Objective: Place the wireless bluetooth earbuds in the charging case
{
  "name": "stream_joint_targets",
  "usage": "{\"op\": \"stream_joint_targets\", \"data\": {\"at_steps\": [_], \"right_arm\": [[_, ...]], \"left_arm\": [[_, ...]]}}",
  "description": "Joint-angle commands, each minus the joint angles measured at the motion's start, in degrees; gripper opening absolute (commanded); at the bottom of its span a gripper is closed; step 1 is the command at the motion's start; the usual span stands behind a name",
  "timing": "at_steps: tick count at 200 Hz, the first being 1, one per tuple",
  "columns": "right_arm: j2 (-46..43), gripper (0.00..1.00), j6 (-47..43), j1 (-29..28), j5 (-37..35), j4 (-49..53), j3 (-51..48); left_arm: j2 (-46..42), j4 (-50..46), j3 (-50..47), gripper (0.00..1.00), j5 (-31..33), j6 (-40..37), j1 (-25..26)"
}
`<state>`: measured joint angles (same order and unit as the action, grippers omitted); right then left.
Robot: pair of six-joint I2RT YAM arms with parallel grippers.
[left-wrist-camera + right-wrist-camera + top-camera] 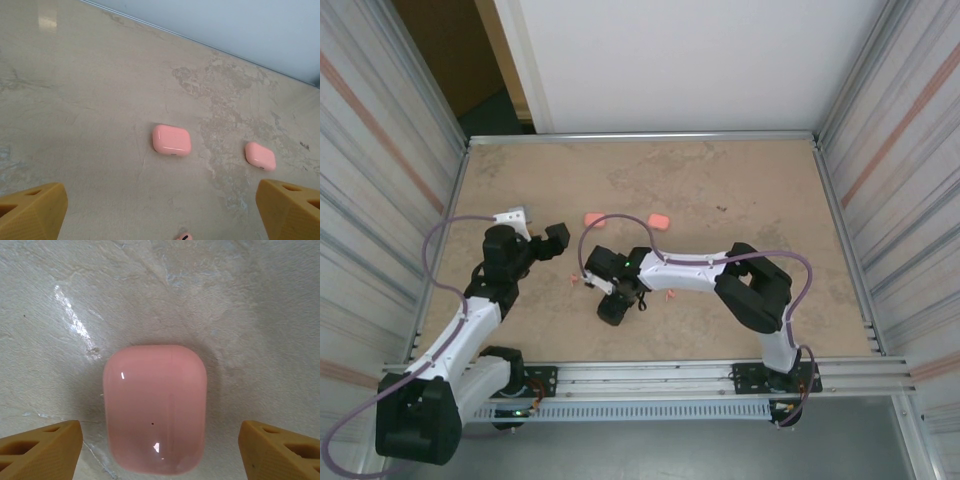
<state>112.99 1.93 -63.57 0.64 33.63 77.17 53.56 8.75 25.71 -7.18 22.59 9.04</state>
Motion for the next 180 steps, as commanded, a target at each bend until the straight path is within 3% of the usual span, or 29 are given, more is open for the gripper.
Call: {"op": "stream_joint_targets", "data": {"at_steps": [1, 62, 108, 138, 180], "right_arm": [[1.4, 0.78, -1.3, -0.6, -1.1, 2.1, 1.8], [2.7, 0.69, -1.8, -0.9, -1.9, 2.1, 2.0], [2.1, 0.54, -1.9, -1.1, -3.3, 1.9, 1.4], [-1.0, 0.45, -2.9, -0.9, -4.4, -2.4, -2.1], [-8.6, 0.43, -7.0, 1.1, -2.8, -9.9, -8.5]], "left_arm": [[0.2, 0.2, 0.1, 0.97, 0.4, 0.9, -0.5], [0.4, 0.2, 0.3, 0.97, 0.2, 1.1, -0.4], [0.4, 0.0, 0.4, 0.97, 0.0, 1.1, -0.4], [0.2, -1.1, 1.0, 0.97, -0.7, 1.4, -0.4], [0.5, -2.5, 2.9, 0.96, -6.3, 0.1, -0.4]]}}
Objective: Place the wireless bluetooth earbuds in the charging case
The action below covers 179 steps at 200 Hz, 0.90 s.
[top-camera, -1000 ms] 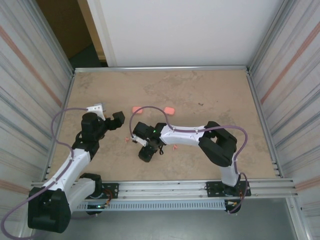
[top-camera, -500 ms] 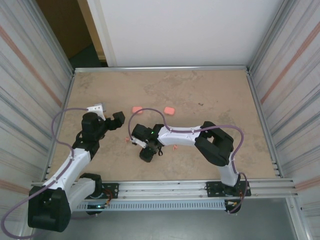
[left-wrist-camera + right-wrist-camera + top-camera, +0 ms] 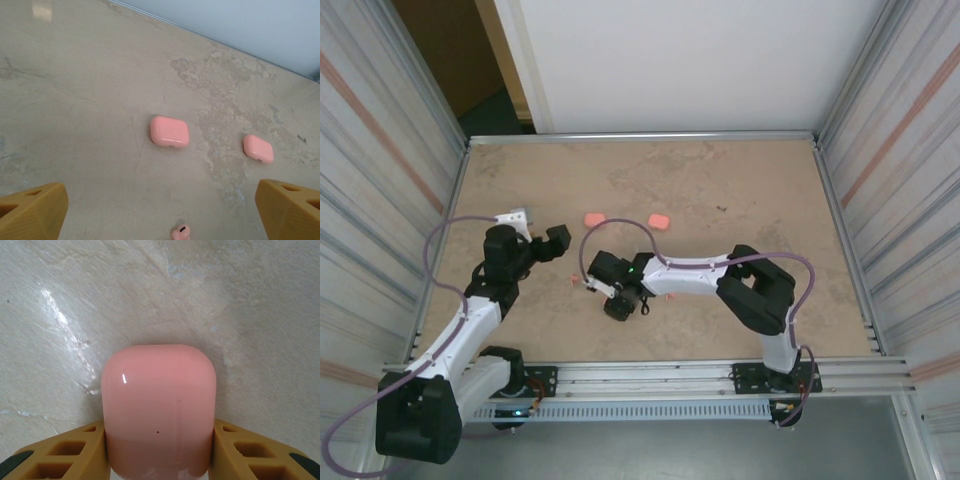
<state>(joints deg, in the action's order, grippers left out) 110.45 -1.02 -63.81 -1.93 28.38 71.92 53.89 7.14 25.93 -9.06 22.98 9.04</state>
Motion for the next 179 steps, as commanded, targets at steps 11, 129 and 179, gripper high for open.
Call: {"op": "stream_joint_targets", "data": {"at_steps": [11, 129, 179], "right_arm": [[-8.8, 0.43, -6.0, 2.2, 0.0, -7.8, -6.0], [-36.8, 0.43, -21.0, 15.3, -0.2, -19.6, -21.5], [-44.4, 0.44, -23.9, 17.8, -2.1, -19.7, -24.6]], "left_arm": [[0.1, -1.1, 3.2, 0.95, -6.3, -0.3, -0.4], [3.1, -1.2, 11.9, 0.9, -29.4, 1.5, 8.2], [9.7, 1.9, 15.7, 0.89, -36.9, 1.4, 13.6]]}}
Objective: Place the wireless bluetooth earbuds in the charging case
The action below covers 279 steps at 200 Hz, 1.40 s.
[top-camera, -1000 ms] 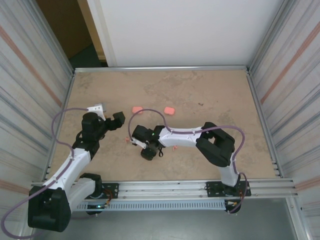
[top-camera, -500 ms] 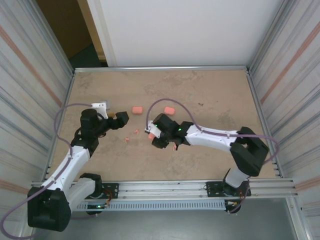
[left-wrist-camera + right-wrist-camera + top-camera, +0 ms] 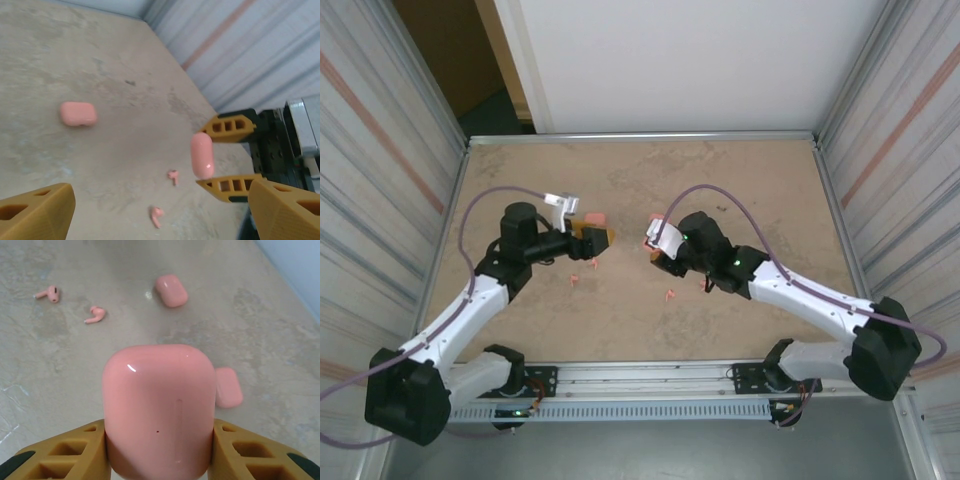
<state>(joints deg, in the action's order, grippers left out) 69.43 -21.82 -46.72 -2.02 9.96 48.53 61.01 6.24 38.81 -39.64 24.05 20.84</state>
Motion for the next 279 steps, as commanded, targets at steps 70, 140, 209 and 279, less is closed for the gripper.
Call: {"op": "stream_joint_targets", "data": {"at_steps": [70, 140, 209, 279], "right_arm": [[-7.3, 0.44, -4.9, 0.9, -5.1, -0.2, -2.3], [-8.1, 0.44, -4.3, 0.9, -5.9, -1.2, -3.1], [-9.4, 0.44, -3.3, 0.9, -5.6, -2.2, -3.7], [-9.4, 0.44, -3.2, 0.9, -5.5, -2.3, -3.6]], "left_arm": [[11.1, 5.8, 8.2, 0.87, -8.2, -0.1, 9.7], [18.0, 4.5, 13.7, 0.74, -8.3, -2.1, 13.8], [22.3, 5.9, 16.3, 0.64, -8.7, -1.2, 15.3], [25.1, 9.8, 16.9, 0.49, -10.0, 2.2, 15.9]]}}
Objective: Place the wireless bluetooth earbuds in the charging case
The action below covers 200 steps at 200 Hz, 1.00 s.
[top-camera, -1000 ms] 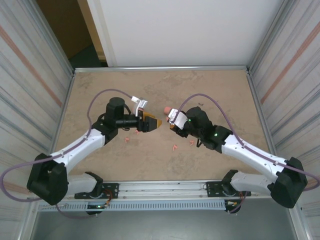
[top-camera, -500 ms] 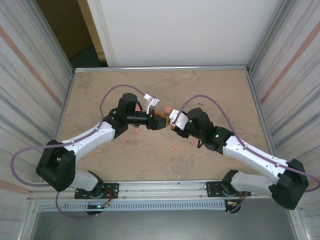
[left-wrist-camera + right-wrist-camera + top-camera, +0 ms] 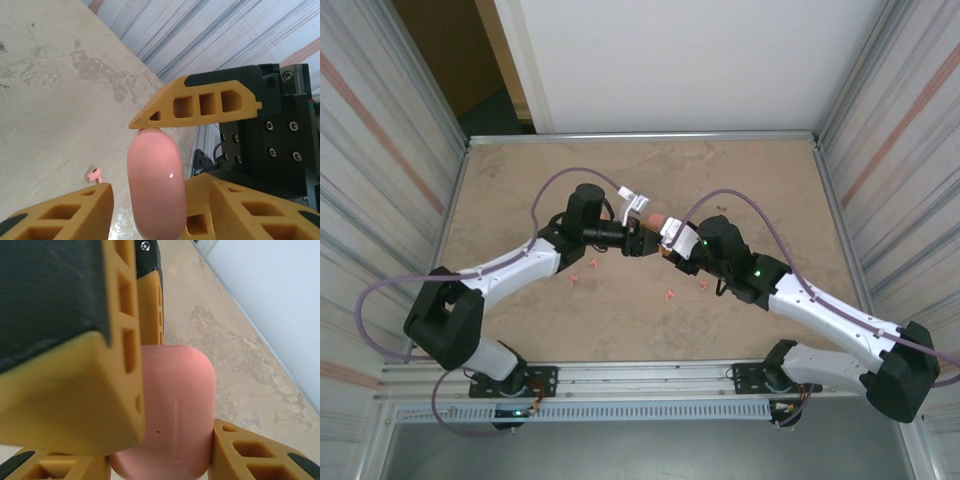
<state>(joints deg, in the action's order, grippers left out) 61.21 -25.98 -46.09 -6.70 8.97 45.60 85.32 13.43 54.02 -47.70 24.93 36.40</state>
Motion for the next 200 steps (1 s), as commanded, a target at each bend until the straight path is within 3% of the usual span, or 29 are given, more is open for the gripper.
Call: {"op": "stream_joint_targets", "data": {"at_steps": [1, 50, 92, 138, 200], "right_arm": [[-1.2, 0.44, 0.9, 0.3, -0.9, -1.3, -0.7], [-1.6, 0.44, 0.8, 0.3, -1.3, -1.3, -0.7], [-1.8, 0.45, 1.3, 0.5, -0.9, -1.2, -0.6], [-2.5, 0.48, 2.9, 1.9, 2.1, 0.7, -0.3], [-8.2, 0.75, 9.7, 6.6, 10.2, 1.5, -2.5]], "left_arm": [[0.9, 2.6, 1.8, 0.49, -2.0, 1.3, 0.4], [1.0, 2.6, 1.8, 0.37, -2.0, 1.3, 0.5], [1.5, 2.6, 2.0, 0.2, -2.8, 1.3, 0.6], [0.6, 3.6, 1.4, 0.16, -2.0, 1.3, 0.6], [-1.4, 10.3, -1.9, 0.07, 0.8, 1.7, 0.3]]}}
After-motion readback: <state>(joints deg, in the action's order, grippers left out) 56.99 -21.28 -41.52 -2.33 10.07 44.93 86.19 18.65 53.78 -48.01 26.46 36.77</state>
